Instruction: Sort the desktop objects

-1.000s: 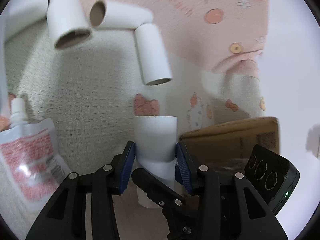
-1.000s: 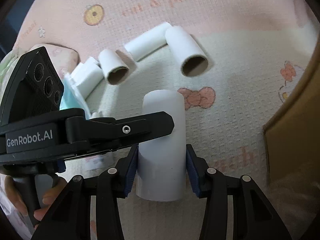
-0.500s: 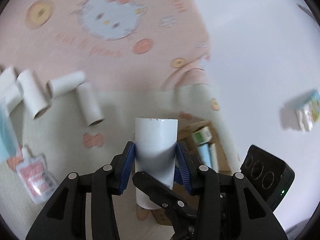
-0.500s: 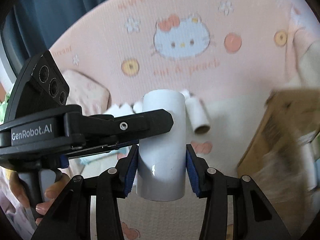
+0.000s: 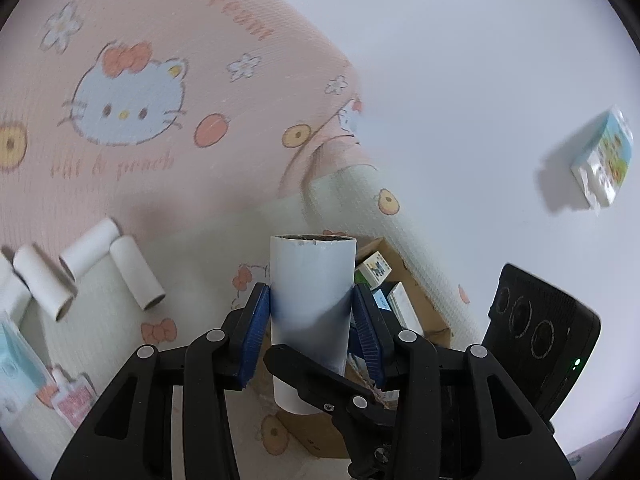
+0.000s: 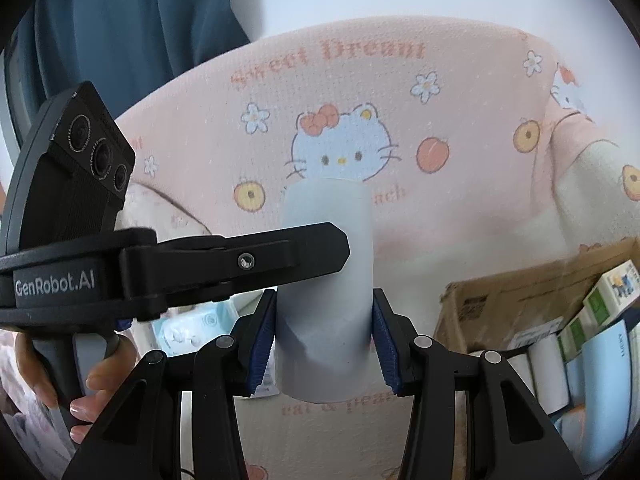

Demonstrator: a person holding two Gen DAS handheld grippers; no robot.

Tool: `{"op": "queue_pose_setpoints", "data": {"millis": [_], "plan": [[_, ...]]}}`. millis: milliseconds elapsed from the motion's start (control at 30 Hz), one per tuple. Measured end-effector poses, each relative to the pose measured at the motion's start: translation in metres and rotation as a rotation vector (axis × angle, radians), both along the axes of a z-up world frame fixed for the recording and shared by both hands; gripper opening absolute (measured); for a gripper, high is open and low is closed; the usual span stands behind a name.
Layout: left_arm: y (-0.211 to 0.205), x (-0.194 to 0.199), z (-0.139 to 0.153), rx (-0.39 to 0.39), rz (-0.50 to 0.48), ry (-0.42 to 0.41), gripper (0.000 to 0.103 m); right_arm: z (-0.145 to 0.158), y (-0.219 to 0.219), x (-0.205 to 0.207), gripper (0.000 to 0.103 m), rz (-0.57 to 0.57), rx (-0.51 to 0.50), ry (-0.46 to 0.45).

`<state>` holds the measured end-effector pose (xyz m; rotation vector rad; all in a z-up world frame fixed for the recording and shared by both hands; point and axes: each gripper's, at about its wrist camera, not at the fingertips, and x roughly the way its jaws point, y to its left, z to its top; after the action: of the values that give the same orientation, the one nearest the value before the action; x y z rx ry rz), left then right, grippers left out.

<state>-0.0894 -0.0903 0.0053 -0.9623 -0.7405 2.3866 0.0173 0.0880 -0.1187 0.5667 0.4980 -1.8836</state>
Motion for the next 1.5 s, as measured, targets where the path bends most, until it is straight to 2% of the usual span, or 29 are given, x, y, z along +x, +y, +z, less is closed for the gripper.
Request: {"op": "queue_pose_setpoints", "data": {"millis": [167, 267, 433, 500, 933, 1000, 1033, 1167, 1333, 1500], "plan": [[0.011, -0.008, 0.015, -0.04, -0.05, 0.009, 0.046, 0.021, 0.004, -0.01, 0.044, -0.004, 0.045, -0.012], [0.025, -0.013, 0.026, -0.061, -0.099, 0.017, 0.046, 0.032, 0.009, -0.015, 0.044, -0.008, 0.075, 0.032], [0.065, -0.026, 0.036, -0.159, -0.178, 0.052, 0.046, 0.045, 0.024, -0.035, 0.044, -0.025, 0.119, 0.094], [0.083, -0.03, 0.035, -0.199, -0.211, 0.052, 0.046, 0.046, 0.03, -0.046, 0.044, -0.037, 0.146, 0.091], [0.144, -0.063, 0.017, -0.169, -0.331, -0.041, 0.046, 0.052, 0.08, -0.101, 0.043, -0.1, 0.179, 0.043], [0.15, -0.068, 0.009, -0.158, -0.341, -0.076, 0.047, 0.049, 0.082, -0.108, 0.043, -0.112, 0.18, 0.023], [0.154, -0.073, 0.003, -0.157, -0.359, -0.114, 0.05, 0.047, 0.082, -0.112, 0.043, -0.119, 0.179, 0.013], [0.162, -0.085, -0.024, -0.105, -0.376, -0.235, 0.05, 0.04, 0.083, -0.13, 0.043, -0.143, 0.189, -0.063], [0.166, -0.093, -0.046, -0.06, -0.35, -0.324, 0.05, 0.029, 0.084, -0.148, 0.043, -0.15, 0.227, -0.142], [0.171, -0.099, -0.066, -0.057, -0.305, -0.428, 0.049, 0.017, 0.082, -0.16, 0.043, -0.173, 0.278, -0.218]]}}
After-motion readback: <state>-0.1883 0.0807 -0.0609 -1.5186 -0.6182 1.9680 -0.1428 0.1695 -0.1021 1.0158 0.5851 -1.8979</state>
